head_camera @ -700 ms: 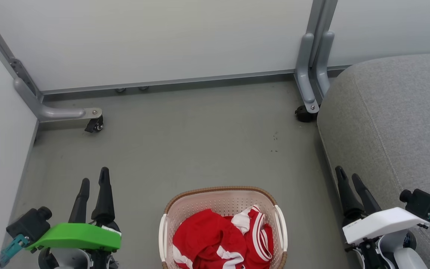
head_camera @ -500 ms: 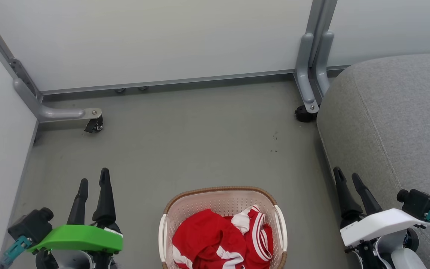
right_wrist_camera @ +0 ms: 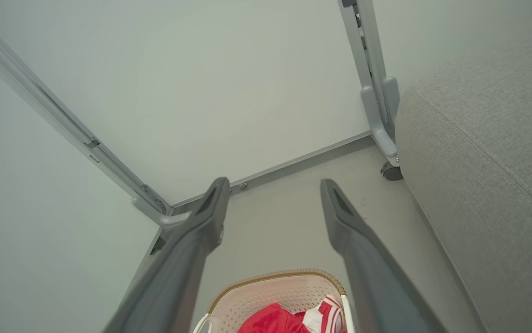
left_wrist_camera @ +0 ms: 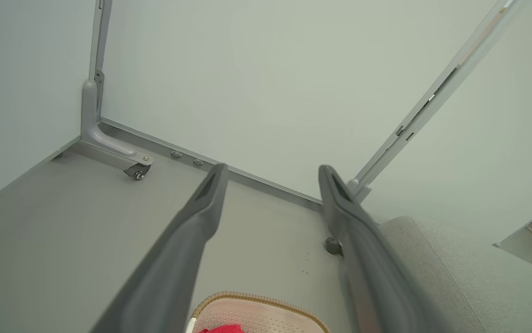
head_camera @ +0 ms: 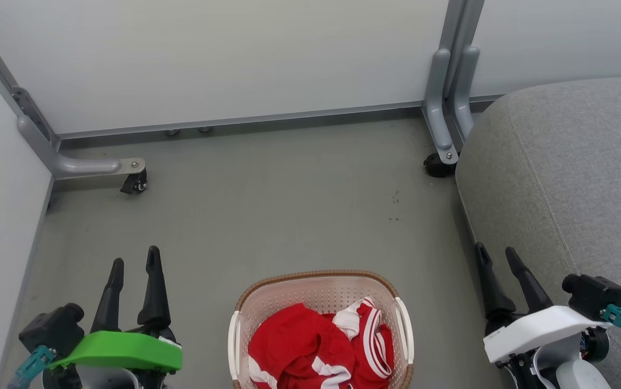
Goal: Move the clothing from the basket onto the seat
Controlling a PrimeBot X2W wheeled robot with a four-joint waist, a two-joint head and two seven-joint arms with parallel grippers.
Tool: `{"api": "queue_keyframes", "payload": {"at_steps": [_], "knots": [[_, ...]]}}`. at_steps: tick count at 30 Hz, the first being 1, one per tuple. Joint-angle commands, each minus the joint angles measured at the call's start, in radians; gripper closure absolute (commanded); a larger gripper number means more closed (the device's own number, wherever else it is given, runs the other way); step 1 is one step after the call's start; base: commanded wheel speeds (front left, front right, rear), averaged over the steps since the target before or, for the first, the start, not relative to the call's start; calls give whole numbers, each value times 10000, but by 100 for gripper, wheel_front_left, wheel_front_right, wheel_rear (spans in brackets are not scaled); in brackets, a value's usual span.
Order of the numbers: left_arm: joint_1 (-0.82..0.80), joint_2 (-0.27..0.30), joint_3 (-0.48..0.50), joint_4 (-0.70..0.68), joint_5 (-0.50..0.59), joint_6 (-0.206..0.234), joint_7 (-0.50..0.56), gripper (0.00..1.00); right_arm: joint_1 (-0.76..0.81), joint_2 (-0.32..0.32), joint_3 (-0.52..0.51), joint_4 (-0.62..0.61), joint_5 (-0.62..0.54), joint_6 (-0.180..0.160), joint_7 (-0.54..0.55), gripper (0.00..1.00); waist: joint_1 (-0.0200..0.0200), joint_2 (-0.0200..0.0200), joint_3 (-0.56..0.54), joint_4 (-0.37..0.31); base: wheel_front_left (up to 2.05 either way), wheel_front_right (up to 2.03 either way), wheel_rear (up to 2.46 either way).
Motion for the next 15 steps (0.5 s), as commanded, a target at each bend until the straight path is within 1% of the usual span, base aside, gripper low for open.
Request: {"api": "queue_keyframes", "payload": {"at_steps": [1,13,15], "knots": [[39,8,-8,-79,366,-72,-107,0,31,-67,40,-141,-309,1,-116,0,0,0,-3,-1,0,0,0],[163,-9,-119,-141,1621,-98,-402,0,69,-78,174,-245,-1546,1,-415,0,0,0,-13,-23,0,0,0],[184,-8,-129,-95,1855,-35,-453,0,68,-79,177,-267,-1734,1,-469,0,0,0,-7,-30,0,0,0]]}}
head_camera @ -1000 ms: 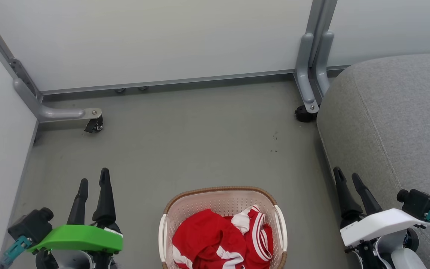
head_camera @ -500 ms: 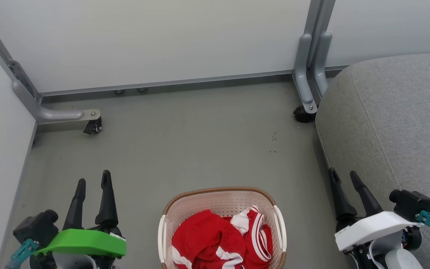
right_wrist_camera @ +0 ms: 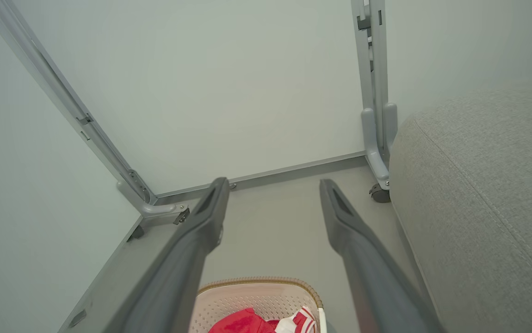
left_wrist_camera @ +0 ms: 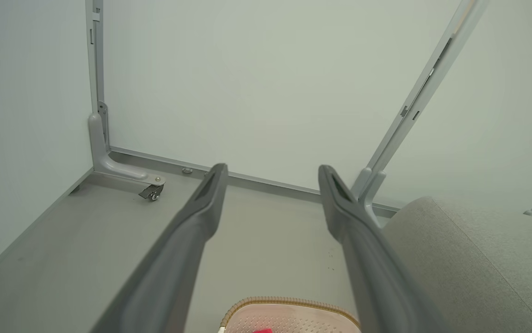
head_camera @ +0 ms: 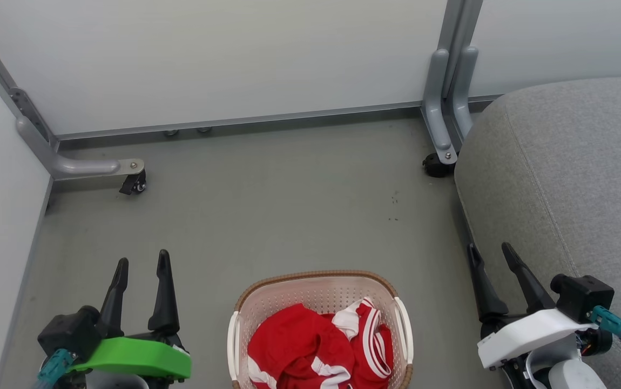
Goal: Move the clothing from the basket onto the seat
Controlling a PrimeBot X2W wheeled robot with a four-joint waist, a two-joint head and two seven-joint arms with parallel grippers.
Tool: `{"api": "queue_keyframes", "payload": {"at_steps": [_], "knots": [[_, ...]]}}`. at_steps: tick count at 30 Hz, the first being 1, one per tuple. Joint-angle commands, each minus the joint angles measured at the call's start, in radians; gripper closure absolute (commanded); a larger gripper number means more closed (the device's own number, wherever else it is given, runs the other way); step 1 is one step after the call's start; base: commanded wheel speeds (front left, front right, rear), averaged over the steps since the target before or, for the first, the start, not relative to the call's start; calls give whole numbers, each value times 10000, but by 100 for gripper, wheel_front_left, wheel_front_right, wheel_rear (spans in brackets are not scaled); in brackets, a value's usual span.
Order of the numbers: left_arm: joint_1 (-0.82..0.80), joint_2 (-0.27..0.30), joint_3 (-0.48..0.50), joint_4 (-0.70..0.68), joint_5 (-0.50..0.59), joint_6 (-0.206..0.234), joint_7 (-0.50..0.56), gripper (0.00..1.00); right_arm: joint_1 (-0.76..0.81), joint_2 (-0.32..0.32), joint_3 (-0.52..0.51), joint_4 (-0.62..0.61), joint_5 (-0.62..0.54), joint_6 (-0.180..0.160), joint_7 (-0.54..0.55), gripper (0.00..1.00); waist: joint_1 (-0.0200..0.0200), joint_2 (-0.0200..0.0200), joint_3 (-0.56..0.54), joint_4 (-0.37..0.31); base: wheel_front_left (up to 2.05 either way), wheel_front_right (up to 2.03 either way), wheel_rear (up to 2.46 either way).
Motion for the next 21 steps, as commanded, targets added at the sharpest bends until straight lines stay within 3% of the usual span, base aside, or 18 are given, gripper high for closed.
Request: {"api": "queue_keyframes", "payload": {"at_steps": [1,10,21], "knots": [[45,24,-7,-54,268,81,-100,0,23,-63,16,-125,-268,1,-112,0,0,0,4,-3,0,0,0],[79,28,-95,-53,931,194,-305,0,76,-67,-41,-196,-955,1,-312,0,0,0,37,-30,0,0,0],[139,33,-277,71,1617,-38,-534,0,137,-77,2,-259,-1741,1,-538,0,0,0,63,-24,0,0,0]]}}
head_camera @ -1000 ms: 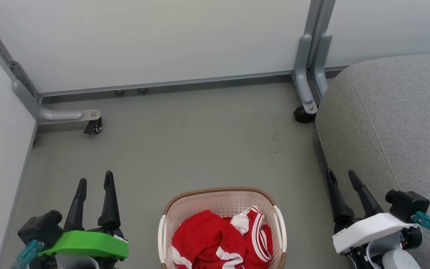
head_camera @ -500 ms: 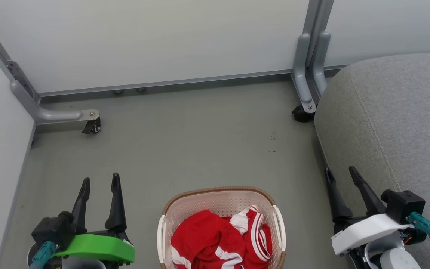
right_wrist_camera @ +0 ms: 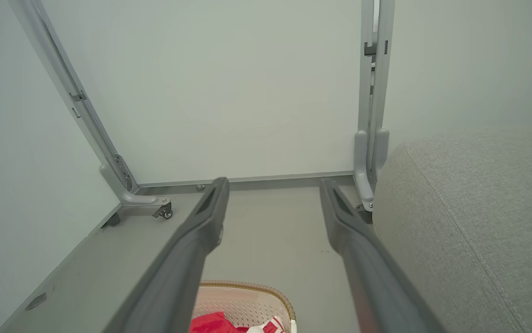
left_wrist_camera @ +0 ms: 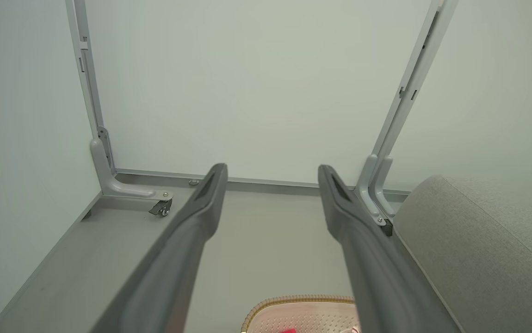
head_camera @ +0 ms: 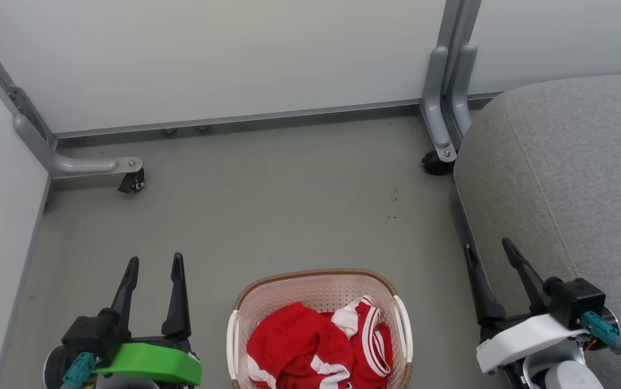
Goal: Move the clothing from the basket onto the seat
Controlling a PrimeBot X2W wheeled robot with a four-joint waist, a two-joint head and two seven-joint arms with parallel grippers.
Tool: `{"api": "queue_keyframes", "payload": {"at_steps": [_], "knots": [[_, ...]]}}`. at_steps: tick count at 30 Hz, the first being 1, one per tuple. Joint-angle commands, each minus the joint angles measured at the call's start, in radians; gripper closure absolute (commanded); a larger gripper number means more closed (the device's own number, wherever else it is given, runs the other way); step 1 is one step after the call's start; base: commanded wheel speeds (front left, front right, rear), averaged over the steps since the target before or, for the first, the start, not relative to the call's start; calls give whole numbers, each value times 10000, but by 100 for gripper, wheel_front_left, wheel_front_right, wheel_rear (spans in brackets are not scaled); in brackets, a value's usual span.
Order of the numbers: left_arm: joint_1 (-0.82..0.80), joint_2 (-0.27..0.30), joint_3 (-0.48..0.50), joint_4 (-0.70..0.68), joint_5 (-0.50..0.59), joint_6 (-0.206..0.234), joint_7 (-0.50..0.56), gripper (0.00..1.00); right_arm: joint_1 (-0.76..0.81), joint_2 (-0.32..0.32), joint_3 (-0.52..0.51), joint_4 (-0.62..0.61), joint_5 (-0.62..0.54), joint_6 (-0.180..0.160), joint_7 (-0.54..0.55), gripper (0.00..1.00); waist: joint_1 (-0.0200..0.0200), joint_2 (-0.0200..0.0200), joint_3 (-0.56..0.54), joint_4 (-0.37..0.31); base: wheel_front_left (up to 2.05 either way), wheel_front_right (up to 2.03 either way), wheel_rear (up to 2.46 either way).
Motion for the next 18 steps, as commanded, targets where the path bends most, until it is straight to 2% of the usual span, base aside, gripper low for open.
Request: {"api": "queue_keyframes", "payload": {"at_steps": [1,18], "knots": [[87,34,-32,-30,286,-44,-101,0,62,-60,22,-90,-242,1,-85,0,0,0,5,2,0,0,0],[200,42,-197,-102,1522,-57,-421,0,70,-71,162,-201,-1458,-4,-404,0,0,0,39,5,0,0,0]]}}
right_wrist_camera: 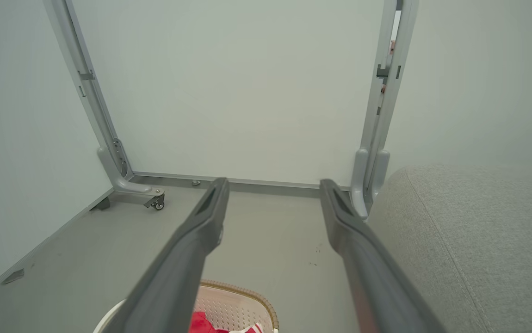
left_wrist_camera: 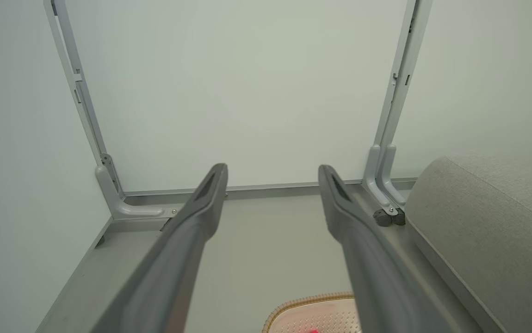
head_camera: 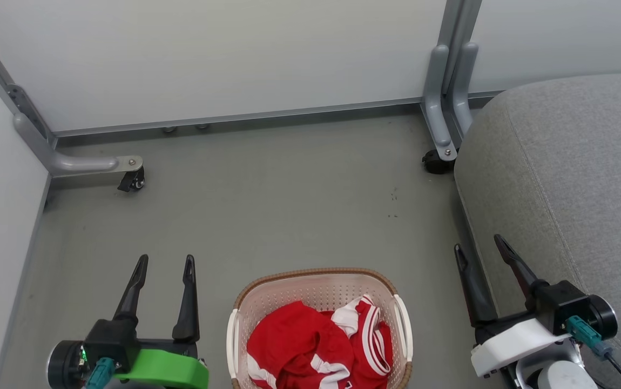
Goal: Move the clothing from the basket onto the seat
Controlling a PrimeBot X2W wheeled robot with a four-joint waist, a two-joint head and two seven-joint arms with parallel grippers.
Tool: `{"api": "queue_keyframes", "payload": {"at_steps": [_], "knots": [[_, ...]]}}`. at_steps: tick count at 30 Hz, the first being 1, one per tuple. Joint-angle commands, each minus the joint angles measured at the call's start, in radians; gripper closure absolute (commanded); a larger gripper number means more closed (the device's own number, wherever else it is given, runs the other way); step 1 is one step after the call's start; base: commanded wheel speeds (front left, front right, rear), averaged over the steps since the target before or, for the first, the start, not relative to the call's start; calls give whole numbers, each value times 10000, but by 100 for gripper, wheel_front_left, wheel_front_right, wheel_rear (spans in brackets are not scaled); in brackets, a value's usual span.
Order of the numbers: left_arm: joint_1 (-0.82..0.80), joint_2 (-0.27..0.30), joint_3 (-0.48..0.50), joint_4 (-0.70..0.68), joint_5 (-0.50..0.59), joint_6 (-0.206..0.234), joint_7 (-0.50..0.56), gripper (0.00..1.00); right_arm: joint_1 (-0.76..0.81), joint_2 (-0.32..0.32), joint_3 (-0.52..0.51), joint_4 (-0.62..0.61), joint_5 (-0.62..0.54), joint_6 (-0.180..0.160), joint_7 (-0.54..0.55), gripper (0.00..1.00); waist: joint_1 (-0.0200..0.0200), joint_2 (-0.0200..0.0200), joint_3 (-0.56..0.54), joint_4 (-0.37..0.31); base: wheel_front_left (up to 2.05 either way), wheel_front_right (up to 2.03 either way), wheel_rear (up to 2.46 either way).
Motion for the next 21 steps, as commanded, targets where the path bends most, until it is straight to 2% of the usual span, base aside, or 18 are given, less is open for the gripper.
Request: {"api": "queue_keyframes", "payload": {"at_steps": [1,6,21], "knots": [[126,41,-15,-38,278,-37,-102,0,59,-61,25,-60,-225,-10,-94,0,0,0,6,-12,0,0,0],[121,43,-70,-54,574,-50,-177,0,100,-63,72,-88,-528,-10,-163,0,0,0,24,-13,0,0,0],[73,42,-134,-19,565,-19,-167,0,91,-62,68,-138,-518,-10,-158,0,0,0,159,92,0,0,0]]}}
